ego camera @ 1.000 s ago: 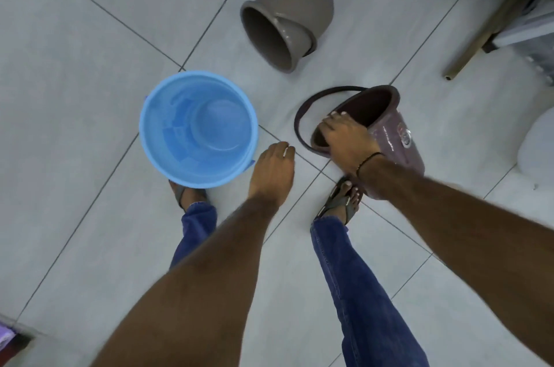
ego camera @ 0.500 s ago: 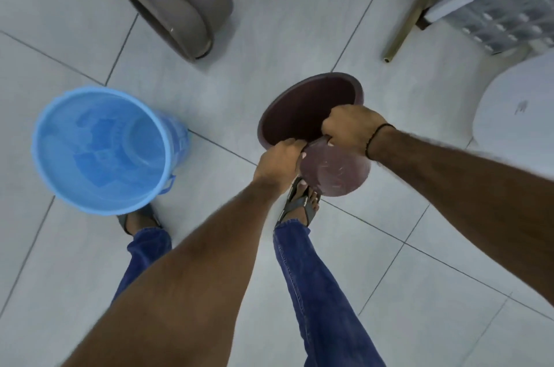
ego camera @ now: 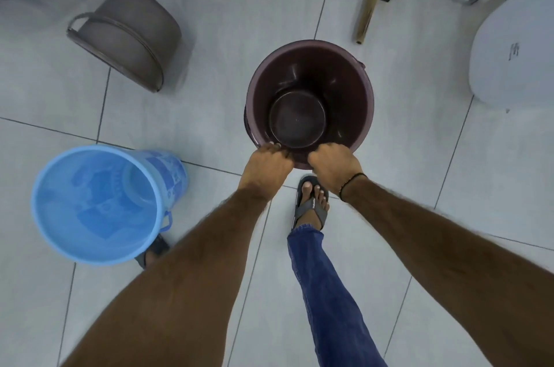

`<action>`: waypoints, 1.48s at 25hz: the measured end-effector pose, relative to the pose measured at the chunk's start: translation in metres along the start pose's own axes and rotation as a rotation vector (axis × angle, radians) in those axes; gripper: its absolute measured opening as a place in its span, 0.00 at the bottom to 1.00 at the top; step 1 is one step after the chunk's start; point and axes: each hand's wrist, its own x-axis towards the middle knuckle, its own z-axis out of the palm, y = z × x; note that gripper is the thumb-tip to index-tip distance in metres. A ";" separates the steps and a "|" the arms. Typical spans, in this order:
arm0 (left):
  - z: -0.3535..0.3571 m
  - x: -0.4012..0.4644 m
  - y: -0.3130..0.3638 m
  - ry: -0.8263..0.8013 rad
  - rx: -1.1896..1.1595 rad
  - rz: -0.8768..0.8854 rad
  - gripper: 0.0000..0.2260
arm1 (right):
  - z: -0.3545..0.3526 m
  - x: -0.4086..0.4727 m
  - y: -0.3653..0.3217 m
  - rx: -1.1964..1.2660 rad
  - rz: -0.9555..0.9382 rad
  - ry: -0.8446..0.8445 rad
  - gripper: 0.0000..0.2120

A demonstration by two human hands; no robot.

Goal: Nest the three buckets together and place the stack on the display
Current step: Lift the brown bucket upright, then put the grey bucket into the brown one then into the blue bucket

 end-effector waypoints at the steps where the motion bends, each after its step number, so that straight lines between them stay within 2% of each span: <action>1: 0.005 -0.002 0.002 -0.014 0.012 0.013 0.11 | 0.009 0.000 -0.004 0.022 0.011 -0.015 0.07; 5: 0.009 -0.007 -0.001 -0.096 -0.088 0.044 0.14 | 0.026 0.001 -0.014 0.104 0.060 -0.066 0.08; 7: -0.003 -0.008 -0.010 -0.092 -0.310 -0.009 0.13 | 0.015 0.002 -0.013 0.111 0.064 -0.077 0.08; 8: -0.009 -0.010 -0.016 -0.035 -0.434 -0.074 0.11 | 0.004 0.004 -0.012 0.107 0.045 -0.064 0.08; 11: -0.026 -0.017 -0.047 0.220 -0.739 -0.423 0.09 | -0.047 0.027 -0.015 -0.018 -0.100 0.017 0.09; 15: -0.024 0.004 -0.119 0.455 -1.154 -0.995 0.16 | -0.137 0.106 -0.045 -0.338 -0.335 0.197 0.14; 19: 0.001 0.022 -0.224 0.730 -1.508 -1.428 0.19 | -0.210 0.217 -0.138 -0.630 -0.539 0.375 0.18; 22: 0.029 0.022 -0.311 0.883 -1.598 -1.589 0.21 | -0.246 0.294 -0.240 -0.785 -0.708 0.415 0.20; 26: 0.051 0.032 -0.383 0.958 -1.657 -1.510 0.20 | -0.277 0.368 -0.340 -1.085 -0.873 0.398 0.20; 29: 0.057 0.048 -0.410 0.923 -1.640 -1.355 0.17 | -0.284 0.406 -0.380 -1.298 -0.851 0.320 0.19; 33: 0.057 0.066 -0.433 0.822 -1.645 -1.252 0.11 | -0.283 0.424 -0.387 -1.399 -0.679 0.171 0.14; 35: 0.056 0.067 -0.438 0.795 -1.584 -1.189 0.08 | -0.285 0.423 -0.373 -1.395 -0.669 0.169 0.11; 37: 0.050 0.061 -0.433 0.806 -1.425 -1.095 0.07 | -0.293 0.414 -0.354 -1.367 -0.691 0.226 0.10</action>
